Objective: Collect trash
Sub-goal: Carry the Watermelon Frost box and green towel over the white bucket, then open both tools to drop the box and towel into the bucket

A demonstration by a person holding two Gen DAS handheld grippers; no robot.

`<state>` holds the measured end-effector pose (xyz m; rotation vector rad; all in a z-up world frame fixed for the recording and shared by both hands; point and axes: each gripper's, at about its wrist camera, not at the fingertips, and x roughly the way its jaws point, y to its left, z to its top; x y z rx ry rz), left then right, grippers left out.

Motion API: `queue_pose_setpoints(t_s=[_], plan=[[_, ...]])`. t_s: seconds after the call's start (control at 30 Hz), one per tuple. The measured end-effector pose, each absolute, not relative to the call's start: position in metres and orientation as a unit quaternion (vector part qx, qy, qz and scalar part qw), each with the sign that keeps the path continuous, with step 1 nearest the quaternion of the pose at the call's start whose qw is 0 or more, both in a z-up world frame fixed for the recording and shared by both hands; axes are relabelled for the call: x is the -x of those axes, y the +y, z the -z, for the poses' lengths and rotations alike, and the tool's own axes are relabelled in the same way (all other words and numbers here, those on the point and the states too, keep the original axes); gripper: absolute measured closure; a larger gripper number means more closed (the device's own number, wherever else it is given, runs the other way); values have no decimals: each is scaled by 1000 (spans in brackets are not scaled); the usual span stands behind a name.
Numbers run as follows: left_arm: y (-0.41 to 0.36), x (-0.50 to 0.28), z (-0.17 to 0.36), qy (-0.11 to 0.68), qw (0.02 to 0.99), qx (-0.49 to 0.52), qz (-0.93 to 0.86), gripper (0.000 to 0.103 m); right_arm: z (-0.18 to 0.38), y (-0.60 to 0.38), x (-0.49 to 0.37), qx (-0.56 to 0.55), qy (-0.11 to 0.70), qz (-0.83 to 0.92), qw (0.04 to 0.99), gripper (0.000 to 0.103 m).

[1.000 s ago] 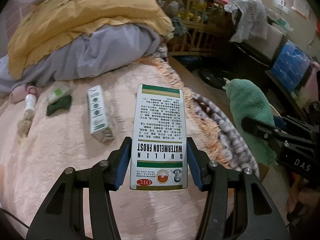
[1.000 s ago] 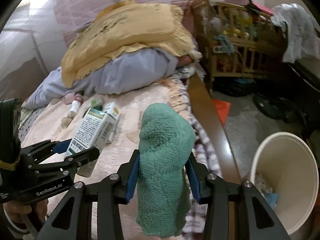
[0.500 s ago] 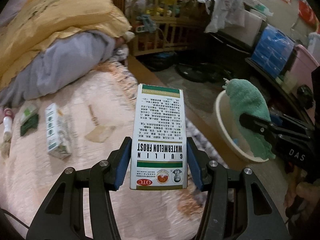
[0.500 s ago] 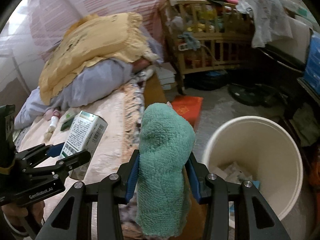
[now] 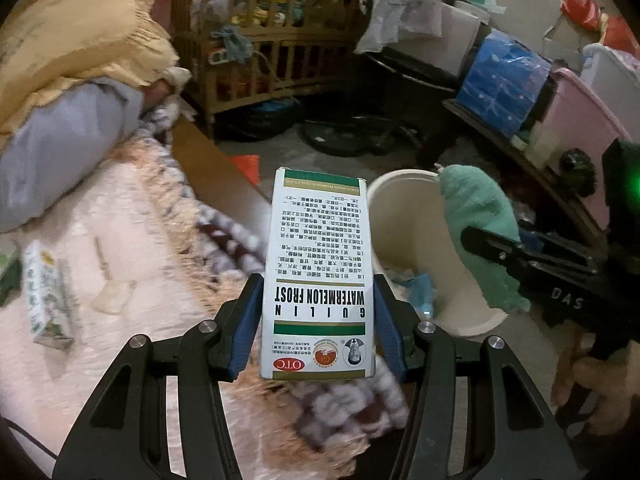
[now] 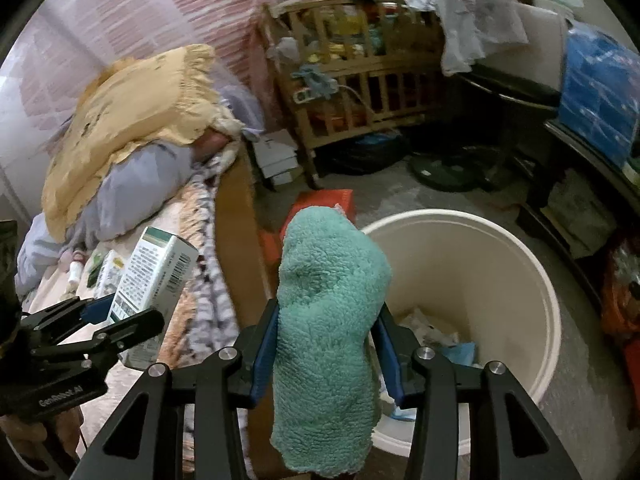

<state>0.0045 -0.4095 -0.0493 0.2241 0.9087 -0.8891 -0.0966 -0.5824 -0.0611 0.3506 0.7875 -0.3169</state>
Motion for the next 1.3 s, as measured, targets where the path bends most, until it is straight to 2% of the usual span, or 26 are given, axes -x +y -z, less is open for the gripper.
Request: queue_pose_setpoints(t_s=[0.6, 1.3], plan=[[-474, 6, 64, 454, 758, -97, 458, 51, 90, -630, 117, -209, 390, 192, 876, 59], [-509, 3, 79, 473, 730, -77, 487, 51, 102, -656, 120, -227, 391, 216, 865, 58]])
